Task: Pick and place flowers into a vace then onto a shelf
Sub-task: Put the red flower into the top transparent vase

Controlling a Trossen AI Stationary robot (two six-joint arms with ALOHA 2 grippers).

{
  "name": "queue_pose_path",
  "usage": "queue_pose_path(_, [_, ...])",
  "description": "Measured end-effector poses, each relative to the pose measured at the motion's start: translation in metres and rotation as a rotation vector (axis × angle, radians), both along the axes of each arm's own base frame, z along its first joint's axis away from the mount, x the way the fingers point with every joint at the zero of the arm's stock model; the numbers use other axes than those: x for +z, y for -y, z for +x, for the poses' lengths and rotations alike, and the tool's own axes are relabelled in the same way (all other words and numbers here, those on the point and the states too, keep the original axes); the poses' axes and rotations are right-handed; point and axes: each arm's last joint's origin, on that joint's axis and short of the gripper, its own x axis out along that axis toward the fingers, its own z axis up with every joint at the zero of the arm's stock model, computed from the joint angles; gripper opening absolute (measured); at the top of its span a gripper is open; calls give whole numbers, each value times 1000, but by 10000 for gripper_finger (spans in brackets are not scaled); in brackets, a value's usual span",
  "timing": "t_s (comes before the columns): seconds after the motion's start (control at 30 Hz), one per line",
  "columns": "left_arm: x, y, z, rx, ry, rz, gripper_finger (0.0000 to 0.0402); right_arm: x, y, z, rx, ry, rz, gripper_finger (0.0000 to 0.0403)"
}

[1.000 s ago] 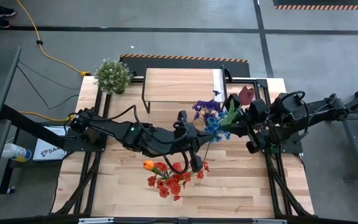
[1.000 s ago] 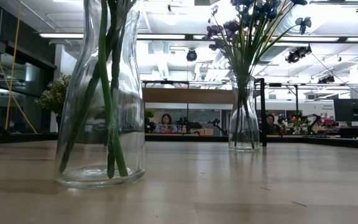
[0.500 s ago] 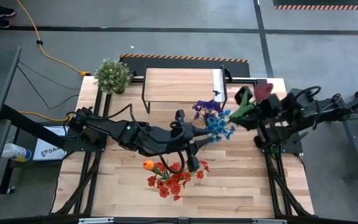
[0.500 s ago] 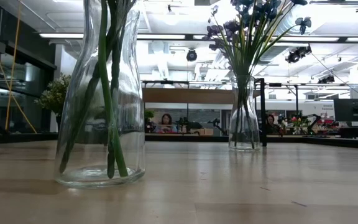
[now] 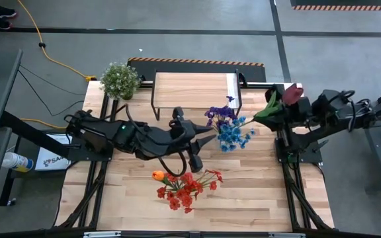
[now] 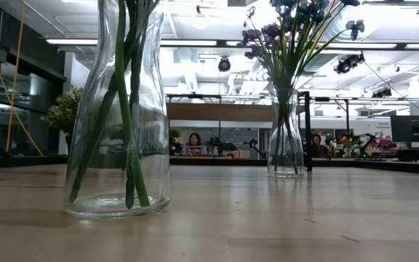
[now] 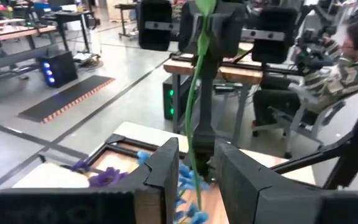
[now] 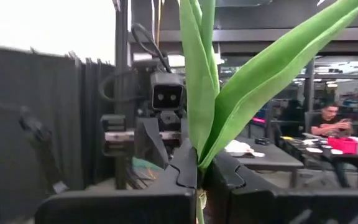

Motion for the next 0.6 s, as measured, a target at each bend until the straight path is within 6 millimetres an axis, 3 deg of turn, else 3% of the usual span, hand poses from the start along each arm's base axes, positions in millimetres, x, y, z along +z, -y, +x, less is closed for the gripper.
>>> queue_pose_path(0.4, [-7,-2,-3,29,-87,42,138,40,-10,39,-29,-252,-264,0])
queue_pose_path(0.6, [-12,-3,-5,30,-140,61,138,50,-16,60,22,-322,-343,0])
